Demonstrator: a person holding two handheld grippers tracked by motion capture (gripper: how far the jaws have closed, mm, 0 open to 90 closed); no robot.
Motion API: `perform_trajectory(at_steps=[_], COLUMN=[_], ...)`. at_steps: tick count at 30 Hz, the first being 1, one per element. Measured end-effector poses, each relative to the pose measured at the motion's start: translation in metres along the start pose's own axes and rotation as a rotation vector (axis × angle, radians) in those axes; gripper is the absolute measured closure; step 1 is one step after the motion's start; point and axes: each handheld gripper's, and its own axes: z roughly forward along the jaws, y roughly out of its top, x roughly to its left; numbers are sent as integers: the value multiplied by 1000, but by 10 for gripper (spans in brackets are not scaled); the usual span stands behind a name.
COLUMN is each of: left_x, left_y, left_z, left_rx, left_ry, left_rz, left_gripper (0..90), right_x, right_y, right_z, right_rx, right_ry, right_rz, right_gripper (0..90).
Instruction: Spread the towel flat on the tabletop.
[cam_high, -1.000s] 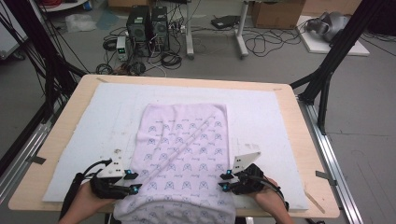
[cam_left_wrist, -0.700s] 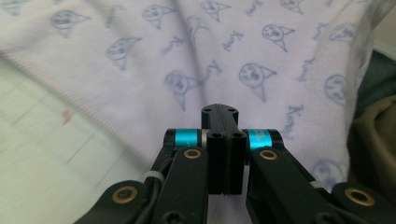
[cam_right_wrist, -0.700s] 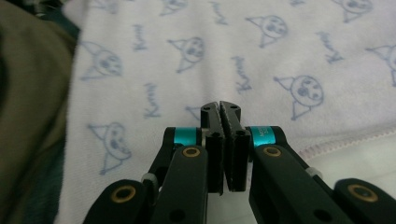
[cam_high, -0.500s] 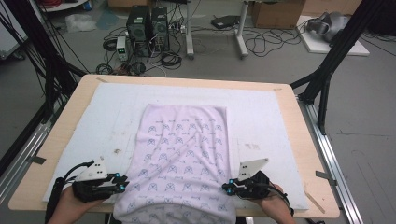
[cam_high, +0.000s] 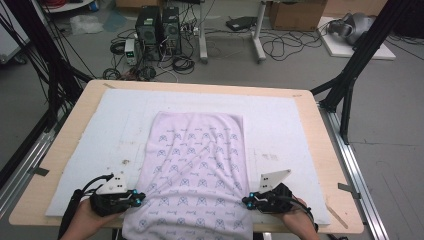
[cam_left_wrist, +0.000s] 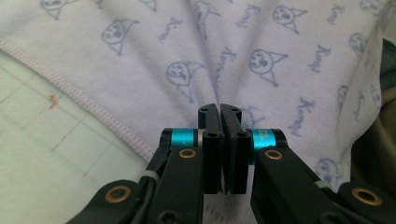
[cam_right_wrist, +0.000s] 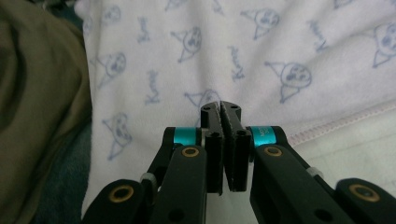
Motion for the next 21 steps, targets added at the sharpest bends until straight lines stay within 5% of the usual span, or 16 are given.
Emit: perform_trajectory(at_steps=[6, 11, 16, 21], left_x=[11, 37, 57, 60], left_y=[17, 35, 39, 36], left_z=[3, 14, 36, 42], left_rx=[-45, -83, -36, -16], left_ry=[43, 100, 117, 125], left_rz=[-16, -53, -96, -98], left_gripper=[662, 645, 636, 653], right_x=[-15, -35, -44, -40], right_y=[12, 22, 22, 17], right_z=[-2, 6, 14, 12], right_rx=[-71, -82, -13, -7], right_ry=[-38, -90, -104, -112], right_rz=[36, 73, 85, 64], right_gripper=[726, 647, 697, 879])
